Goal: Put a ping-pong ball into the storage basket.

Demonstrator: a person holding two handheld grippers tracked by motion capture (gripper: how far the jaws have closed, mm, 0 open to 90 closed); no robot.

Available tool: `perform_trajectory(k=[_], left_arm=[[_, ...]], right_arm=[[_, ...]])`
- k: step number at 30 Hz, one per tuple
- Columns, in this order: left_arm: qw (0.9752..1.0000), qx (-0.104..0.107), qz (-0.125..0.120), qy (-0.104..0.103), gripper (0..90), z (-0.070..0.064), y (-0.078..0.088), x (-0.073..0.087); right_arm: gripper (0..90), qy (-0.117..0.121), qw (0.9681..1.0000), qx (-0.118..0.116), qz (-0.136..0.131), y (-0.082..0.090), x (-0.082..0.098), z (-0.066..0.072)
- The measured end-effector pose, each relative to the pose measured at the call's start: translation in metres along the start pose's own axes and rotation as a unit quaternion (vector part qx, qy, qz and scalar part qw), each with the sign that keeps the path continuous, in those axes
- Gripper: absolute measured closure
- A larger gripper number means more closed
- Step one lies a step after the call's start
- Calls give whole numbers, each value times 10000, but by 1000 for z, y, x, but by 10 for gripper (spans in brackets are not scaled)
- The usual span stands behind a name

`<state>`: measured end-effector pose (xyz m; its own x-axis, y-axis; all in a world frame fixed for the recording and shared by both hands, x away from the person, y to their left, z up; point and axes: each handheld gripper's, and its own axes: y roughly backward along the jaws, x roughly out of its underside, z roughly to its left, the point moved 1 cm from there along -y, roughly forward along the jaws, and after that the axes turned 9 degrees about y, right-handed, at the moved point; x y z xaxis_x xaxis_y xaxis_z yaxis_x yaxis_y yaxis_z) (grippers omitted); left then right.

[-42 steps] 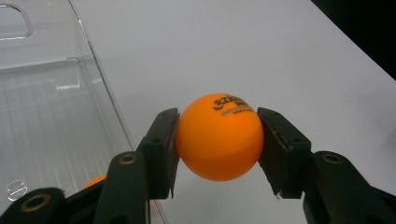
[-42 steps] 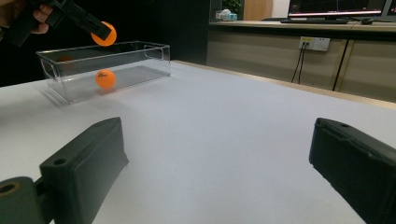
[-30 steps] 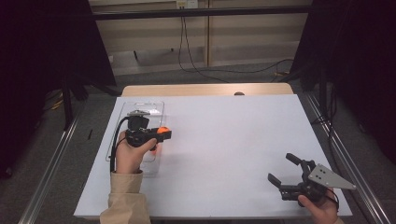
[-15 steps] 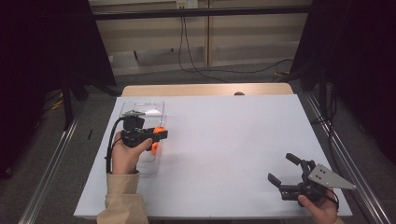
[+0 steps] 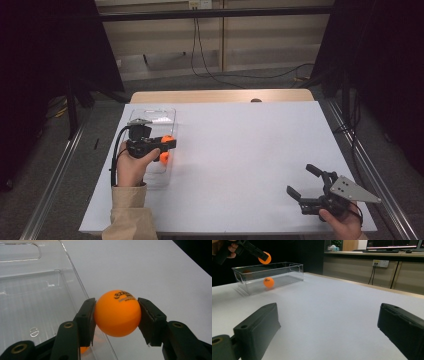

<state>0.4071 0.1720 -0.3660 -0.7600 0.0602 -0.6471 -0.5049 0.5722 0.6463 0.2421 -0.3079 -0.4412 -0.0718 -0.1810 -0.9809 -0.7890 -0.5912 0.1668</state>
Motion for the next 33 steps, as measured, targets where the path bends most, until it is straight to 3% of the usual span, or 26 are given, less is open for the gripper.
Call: perform_trajectory(k=[33], left_arm=[[9998,-100,-150,44,509,10,10,1]], right_arm=[[33,0,10000,-6,0,0,0,0]])
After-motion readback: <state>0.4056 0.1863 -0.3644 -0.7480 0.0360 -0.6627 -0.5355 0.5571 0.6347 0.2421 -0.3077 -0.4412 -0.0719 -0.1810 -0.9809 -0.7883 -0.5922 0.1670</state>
